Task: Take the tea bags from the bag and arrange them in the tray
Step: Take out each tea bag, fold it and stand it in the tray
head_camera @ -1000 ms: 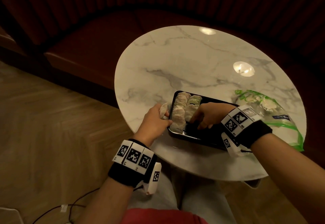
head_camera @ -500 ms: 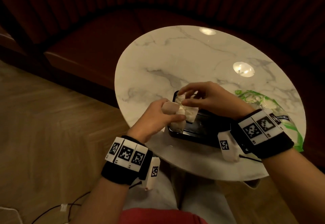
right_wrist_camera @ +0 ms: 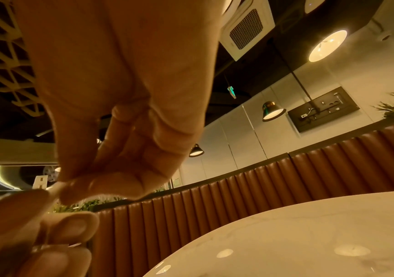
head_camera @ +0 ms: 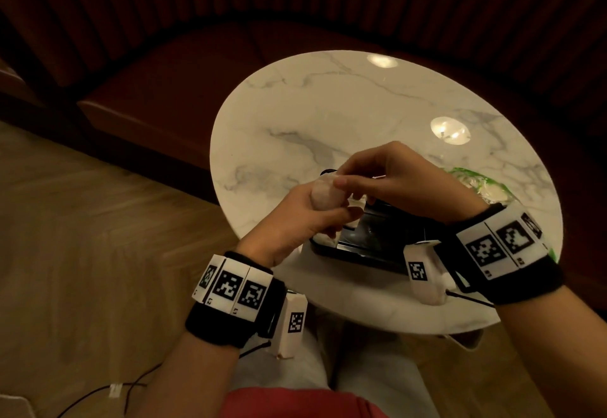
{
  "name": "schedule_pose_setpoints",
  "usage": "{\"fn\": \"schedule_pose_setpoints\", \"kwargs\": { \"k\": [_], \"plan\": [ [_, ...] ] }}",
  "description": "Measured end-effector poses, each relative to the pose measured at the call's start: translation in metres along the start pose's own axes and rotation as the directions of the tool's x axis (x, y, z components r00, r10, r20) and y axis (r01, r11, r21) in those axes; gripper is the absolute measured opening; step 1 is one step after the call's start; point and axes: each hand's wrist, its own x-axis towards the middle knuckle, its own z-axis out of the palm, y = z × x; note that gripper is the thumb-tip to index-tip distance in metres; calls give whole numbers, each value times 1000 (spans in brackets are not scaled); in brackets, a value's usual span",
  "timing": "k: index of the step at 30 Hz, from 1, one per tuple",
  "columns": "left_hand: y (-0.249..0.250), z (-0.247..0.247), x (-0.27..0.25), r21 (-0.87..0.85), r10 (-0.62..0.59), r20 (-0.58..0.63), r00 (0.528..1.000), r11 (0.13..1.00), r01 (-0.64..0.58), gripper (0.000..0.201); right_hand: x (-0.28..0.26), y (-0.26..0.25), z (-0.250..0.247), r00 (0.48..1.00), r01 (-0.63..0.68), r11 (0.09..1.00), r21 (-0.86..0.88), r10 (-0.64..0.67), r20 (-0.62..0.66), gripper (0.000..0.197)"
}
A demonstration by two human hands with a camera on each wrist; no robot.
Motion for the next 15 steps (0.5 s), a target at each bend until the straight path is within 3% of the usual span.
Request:
{"fn": "schedule_pose_setpoints", "kwargs": {
  "k": [7,12,15],
  "plan": [
    [-5,-6,3,-249,-65,-94,993,968,40,14,-2,7,-13,973,-44,996,-77,26,-230,16],
    [-4,-6,4,-113,-31,-133,991,993,16,14,-5,5,-14,971,-32,997,-63,16,-237,16],
    [-1,-5,5,-4,63,-168,984,998,-65,34,-6,0,-13,989,-14,998,-67,4,-146,14]
  ]
}}
